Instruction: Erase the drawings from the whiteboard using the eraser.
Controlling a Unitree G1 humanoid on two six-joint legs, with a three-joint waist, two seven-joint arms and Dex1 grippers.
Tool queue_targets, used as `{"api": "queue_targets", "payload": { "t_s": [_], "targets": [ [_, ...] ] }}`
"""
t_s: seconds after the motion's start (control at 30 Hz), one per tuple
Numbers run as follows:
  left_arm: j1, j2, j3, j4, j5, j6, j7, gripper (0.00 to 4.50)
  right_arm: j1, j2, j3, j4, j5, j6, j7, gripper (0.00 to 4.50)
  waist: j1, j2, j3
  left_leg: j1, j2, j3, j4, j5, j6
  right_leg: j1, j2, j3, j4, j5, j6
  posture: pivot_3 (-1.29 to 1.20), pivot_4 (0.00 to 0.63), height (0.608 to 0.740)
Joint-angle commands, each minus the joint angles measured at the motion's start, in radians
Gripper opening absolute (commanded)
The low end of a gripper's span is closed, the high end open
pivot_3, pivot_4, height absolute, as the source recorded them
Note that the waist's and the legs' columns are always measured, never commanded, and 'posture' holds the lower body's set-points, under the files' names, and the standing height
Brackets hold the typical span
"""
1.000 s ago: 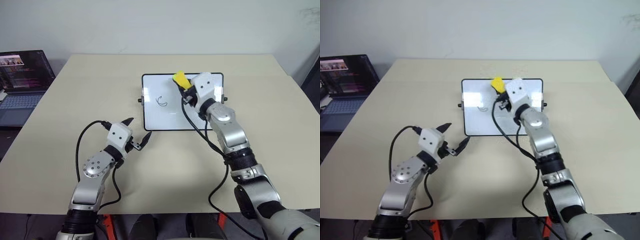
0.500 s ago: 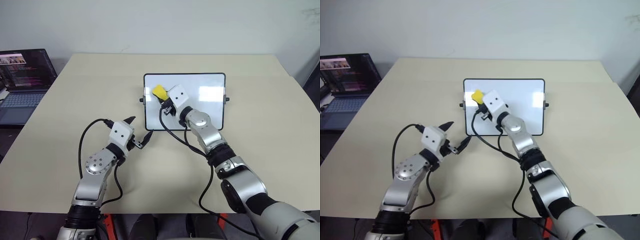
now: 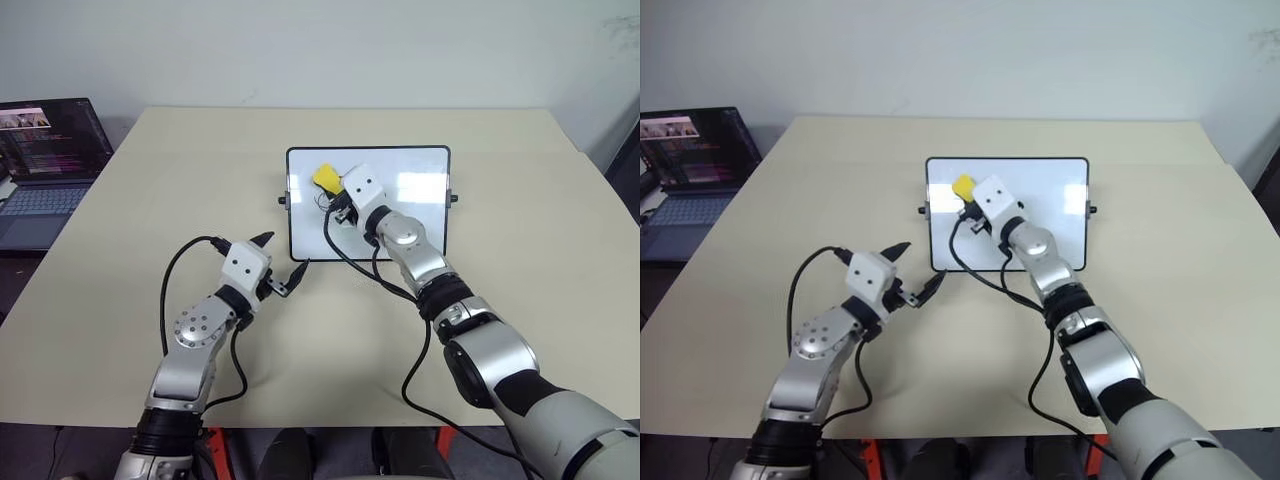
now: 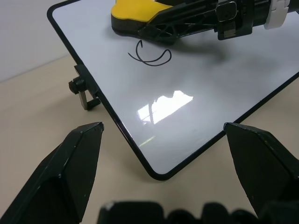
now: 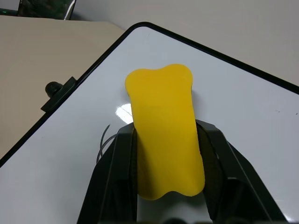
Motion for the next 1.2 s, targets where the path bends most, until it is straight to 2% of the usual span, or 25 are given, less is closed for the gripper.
{"api": "queue_targets", "payload": {
  "t_s": [0.03, 0.3, 0.5, 0.77, 0.93, 1.2],
  "targets": [
    [-0.012, 0.0, 0.005, -0.039, 0.0, -0.013, 0.005, 4.5, -0.029, 0.001, -0.007, -0.01, -0.008, -0.012, -0.002, 1.39, 0.0, 0.0, 0.0, 0.0, 0.0, 0.0, 0.0, 0.0, 0.0, 0.0, 0.0, 0.0, 0.0, 0.0, 0.0, 0.0, 0.15, 0.74],
    [-0.016, 0.0, 0.009, -0.045, -0.001, -0.007, 0.01, 4.5, 0.023, 0.003, 0.023, -0.052, -0.033, 0.033, 0.015, 1.39, 0.0, 0.0, 0.0, 0.0, 0.0, 0.0, 0.0, 0.0, 0.0, 0.0, 0.0, 0.0, 0.0, 0.0, 0.0, 0.0, 0.15, 0.74],
    [-0.012, -0.004, 0.008, -0.057, 0.0, 0.0, 0.02, 4.5, 0.133, 0.001, 0.087, -0.139, -0.076, 0.07, 0.06, 1.39, 0.0, 0.0, 0.0, 0.0, 0.0, 0.0, 0.0, 0.0, 0.0, 0.0, 0.0, 0.0, 0.0, 0.0, 0.0, 0.0, 0.15, 0.74],
    [0.005, 0.0, 0.015, -0.079, -0.004, 0.012, 0.026, 4.5, 0.239, -0.047, 0.108, -0.225, -0.096, 0.104, 0.1, 1.39, 0.003, 0.0, -0.001, 0.002, 0.0, -0.001, 0.002, 0.0, 0.0, 0.002, 0.0, -0.001, 0.002, 0.0, 0.0, 0.0, 0.15, 0.74],
    [0.008, -0.001, 0.013, -0.084, -0.004, 0.019, 0.027, 4.5, 0.293, -0.085, 0.103, -0.32, -0.088, 0.135, 0.128, 1.39, 0.004, 0.0, -0.001, 0.002, 0.0, -0.001, 0.002, 0.0, 0.0, 0.002, 0.0, -0.001, 0.001, 0.0, 0.0, 0.0, 0.15, 0.74],
    [-0.006, -0.005, 0.004, -0.066, -0.005, 0.011, 0.017, 4.5, 0.387, -0.162, 0.055, -0.602, -0.048, 0.241, 0.164, 1.39, 0.006, 0.0, 0.0, 0.001, 0.0, -0.002, 0.001, 0.0, 0.0, 0.002, 0.0, -0.001, 0.0, 0.0, 0.0, 0.0, 0.15, 0.74]
  ]
}}
